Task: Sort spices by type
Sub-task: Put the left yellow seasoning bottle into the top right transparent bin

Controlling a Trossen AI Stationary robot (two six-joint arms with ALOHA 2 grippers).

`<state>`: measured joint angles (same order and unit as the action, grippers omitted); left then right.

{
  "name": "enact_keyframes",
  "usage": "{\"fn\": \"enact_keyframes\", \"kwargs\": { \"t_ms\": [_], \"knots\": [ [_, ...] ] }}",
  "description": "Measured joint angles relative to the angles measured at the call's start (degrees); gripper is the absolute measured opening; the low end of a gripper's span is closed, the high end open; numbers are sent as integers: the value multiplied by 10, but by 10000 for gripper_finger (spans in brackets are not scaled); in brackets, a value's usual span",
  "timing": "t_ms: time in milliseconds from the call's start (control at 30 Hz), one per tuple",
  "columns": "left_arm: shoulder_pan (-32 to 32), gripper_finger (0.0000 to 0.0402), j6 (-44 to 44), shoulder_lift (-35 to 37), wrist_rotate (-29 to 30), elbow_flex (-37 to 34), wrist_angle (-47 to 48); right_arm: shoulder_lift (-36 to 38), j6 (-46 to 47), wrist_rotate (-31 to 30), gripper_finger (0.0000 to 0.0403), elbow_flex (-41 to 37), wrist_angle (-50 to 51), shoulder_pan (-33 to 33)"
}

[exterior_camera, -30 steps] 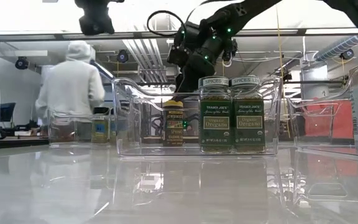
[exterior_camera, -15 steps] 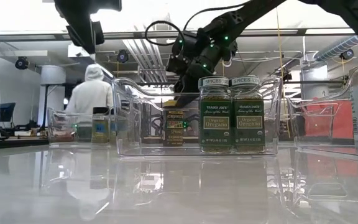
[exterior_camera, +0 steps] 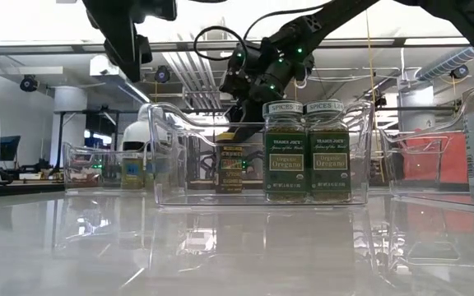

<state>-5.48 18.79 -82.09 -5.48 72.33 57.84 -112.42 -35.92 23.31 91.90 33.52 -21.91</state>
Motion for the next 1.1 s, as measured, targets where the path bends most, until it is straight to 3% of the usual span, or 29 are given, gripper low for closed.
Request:
{"fn": "enact_keyframes", "kwargs": {
  "t_ms": [267, 667, 933, 1100],
  "knots": [
    [-2, 174, 0, -1, 0, -1, -16, 0, 3, 11, 234, 0, -20, 0],
    [-5, 175, -10, -1, 3, -1, -16, 16, 54, 11, 224, 3, -5, 0],
    [10, 174, -93, -1, 20, -1, -29, 108, 81, 1, 228, 7, 41, -6],
    [23, 174, -150, -1, 20, -1, -39, 194, 83, -59, 224, 7, 91, -11]
  ]
}}
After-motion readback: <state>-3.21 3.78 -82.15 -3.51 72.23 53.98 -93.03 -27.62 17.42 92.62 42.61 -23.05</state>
